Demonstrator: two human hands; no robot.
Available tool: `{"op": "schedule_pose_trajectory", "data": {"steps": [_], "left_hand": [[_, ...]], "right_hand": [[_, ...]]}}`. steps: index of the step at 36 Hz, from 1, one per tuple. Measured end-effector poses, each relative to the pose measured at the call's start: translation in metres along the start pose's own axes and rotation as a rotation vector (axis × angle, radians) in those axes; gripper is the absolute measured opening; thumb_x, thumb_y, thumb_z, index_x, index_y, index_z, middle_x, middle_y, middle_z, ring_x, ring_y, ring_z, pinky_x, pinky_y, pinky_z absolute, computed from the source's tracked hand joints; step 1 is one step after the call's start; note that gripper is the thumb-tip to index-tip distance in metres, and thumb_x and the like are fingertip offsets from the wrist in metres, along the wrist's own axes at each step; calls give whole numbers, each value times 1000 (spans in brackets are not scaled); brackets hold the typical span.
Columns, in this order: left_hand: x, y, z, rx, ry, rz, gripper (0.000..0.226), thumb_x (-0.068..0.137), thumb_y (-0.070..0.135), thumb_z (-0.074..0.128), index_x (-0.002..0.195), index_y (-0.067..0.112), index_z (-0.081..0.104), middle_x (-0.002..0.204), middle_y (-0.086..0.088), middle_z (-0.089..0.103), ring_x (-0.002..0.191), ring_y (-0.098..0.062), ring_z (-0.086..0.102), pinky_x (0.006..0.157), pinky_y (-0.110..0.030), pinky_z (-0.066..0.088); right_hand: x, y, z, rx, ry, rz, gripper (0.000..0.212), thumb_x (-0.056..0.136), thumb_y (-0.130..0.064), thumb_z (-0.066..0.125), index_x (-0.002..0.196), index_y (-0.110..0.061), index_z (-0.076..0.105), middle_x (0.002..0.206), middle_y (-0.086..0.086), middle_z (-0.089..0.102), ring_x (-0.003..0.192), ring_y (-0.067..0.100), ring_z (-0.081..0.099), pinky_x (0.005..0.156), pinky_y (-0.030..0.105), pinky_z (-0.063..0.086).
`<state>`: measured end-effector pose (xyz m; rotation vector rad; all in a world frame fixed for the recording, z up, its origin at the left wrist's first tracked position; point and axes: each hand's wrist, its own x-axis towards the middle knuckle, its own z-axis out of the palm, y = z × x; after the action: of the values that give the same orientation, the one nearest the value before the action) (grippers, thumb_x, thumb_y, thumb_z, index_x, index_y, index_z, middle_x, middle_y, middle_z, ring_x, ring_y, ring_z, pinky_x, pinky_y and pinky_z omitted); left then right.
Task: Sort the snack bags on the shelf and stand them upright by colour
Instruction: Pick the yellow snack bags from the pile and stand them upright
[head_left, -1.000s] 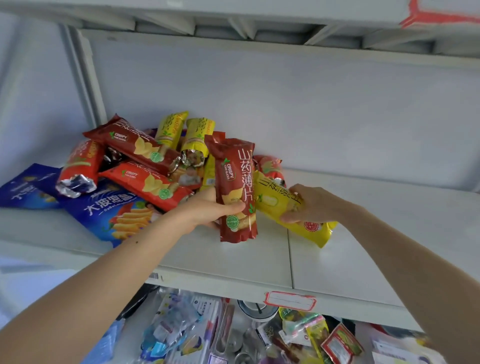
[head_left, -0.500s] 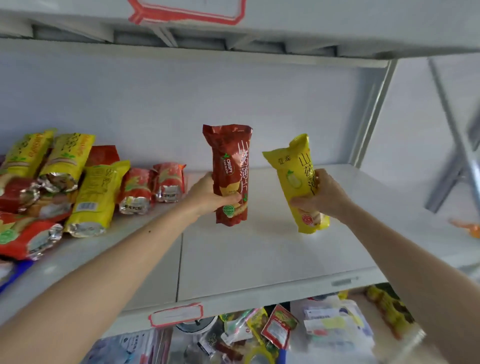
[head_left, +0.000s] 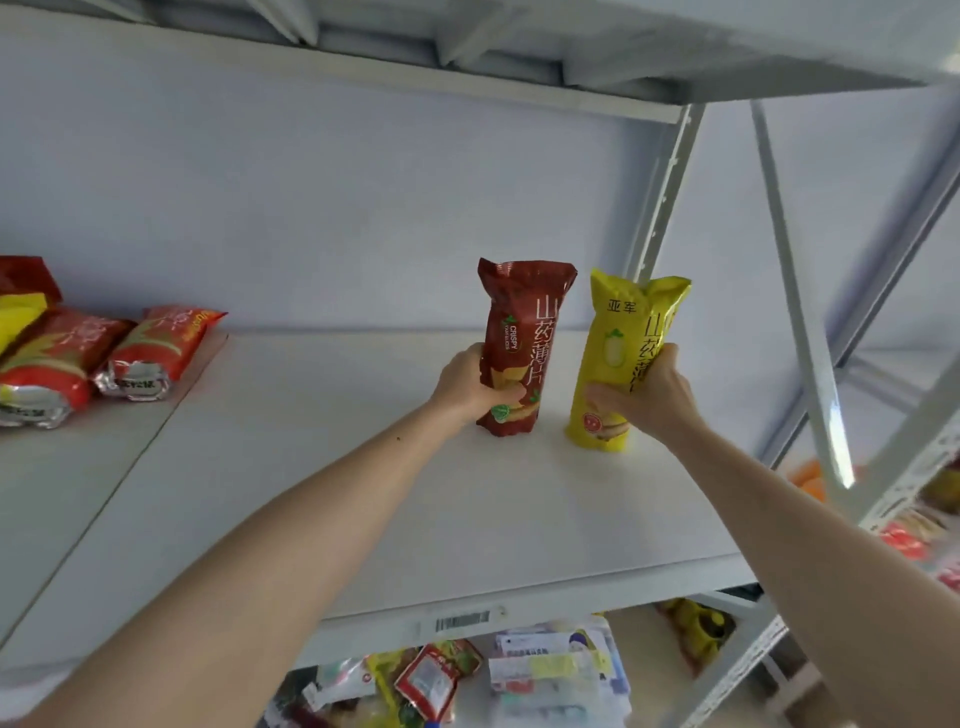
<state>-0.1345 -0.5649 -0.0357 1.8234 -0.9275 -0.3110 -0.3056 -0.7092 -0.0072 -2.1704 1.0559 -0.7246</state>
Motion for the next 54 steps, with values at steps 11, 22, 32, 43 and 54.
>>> {"op": "schedule_pose_trajectory", "data": {"steps": [11,22,32,43,54], "left_hand": [[47,16,60,88,134,-34,60,79,30,78,122,9,41,121,-9,63,108,-30,62,85,-37,52],[72,22,76,125,95,4,56,84,23,73,129,6,44,125,-11,62,114,-30,59,93,-38,49],[56,9,48,295,-24,-42,90,82,40,74,149,8,23,149,-11,41,131,-28,46,103,-44,44],[-9,-30,-98,568,62,-34,75,84,46,70,140,9,36,146,-7,45,131,-25,46,103,-40,41],[-110,-99,-328,909,256,-82,58,79,43,71,123,13,49,125,-11,58,117,-32,55,86,-40,49]], "right_hand": [[39,25,-1,67,99,19,87,58,-43,89,114,-9,31,113,8,52,104,31,57,83,52,53],[54,24,3,-51,142,88,88,64,-54,83,117,-11,29,123,8,50,107,32,55,75,45,47],[37,14,6,-74,397,12,121,56,-58,85,146,-10,20,141,14,34,130,35,34,104,47,35],[-21,-88,52,-58,645,-468,85,70,-36,80,137,-7,36,143,19,36,132,36,34,110,44,23],[-109,-243,214,-48,382,-627,74,71,-26,83,130,-5,42,136,16,41,119,36,42,98,45,35]]}}
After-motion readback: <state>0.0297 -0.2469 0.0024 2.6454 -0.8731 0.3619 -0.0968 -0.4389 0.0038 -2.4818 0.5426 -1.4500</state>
